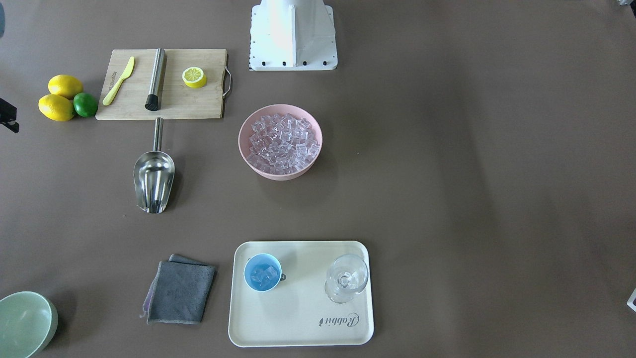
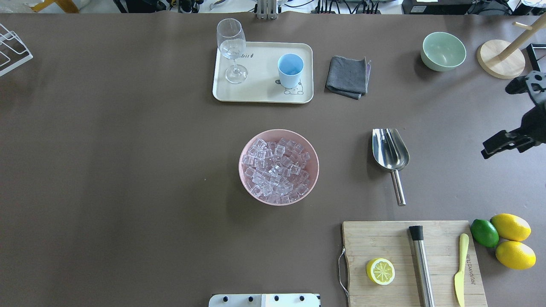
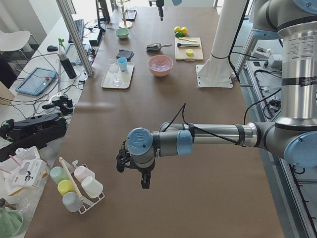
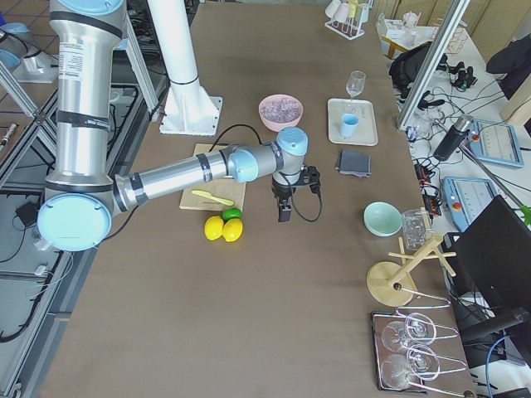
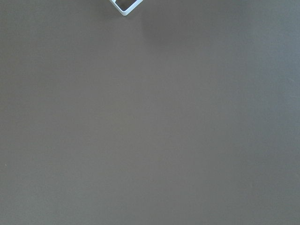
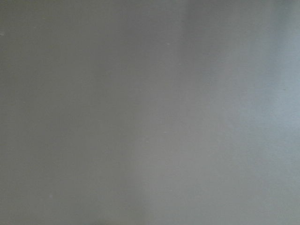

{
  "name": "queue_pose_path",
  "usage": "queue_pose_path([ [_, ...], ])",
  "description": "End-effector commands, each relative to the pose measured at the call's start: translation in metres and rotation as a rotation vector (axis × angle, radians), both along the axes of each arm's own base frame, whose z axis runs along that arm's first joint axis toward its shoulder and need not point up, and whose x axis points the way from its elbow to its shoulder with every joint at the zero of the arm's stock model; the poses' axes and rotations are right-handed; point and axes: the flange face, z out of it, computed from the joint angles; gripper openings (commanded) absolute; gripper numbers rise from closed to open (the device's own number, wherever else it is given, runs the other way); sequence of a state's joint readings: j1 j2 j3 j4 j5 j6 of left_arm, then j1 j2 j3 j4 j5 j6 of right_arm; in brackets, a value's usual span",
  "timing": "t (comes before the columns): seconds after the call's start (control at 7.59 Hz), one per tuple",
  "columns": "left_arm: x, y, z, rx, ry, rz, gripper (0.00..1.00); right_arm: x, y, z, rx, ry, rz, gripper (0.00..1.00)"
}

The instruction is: Put ice in cup with scoop

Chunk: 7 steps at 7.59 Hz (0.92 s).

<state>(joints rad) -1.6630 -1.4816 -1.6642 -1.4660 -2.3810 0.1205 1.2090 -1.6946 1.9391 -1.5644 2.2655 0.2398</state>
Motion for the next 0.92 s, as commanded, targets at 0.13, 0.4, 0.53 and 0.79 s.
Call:
queue_pose_path([
  [0.13,-0.004,0.002,-0.003,0.005,0.002,-0.01,0.98,0.13,0.016,0.101,-0.001,0.028,0.047,1.0],
  [0.4,-0.004,0.002,-0.002,0.003,0.003,-0.009,0.98,0.14,0.025,0.111,-0.029,0.032,0.074,1.0],
  [0.53,-0.003,0.002,-0.003,0.005,0.002,-0.007,0.98,0.141,0.025,0.112,-0.035,0.031,0.078,1.0],
  [0.79,-0.002,0.001,-0.003,0.006,0.002,-0.004,0.98,0.141,0.025,0.108,-0.045,-0.01,0.094,1.0],
])
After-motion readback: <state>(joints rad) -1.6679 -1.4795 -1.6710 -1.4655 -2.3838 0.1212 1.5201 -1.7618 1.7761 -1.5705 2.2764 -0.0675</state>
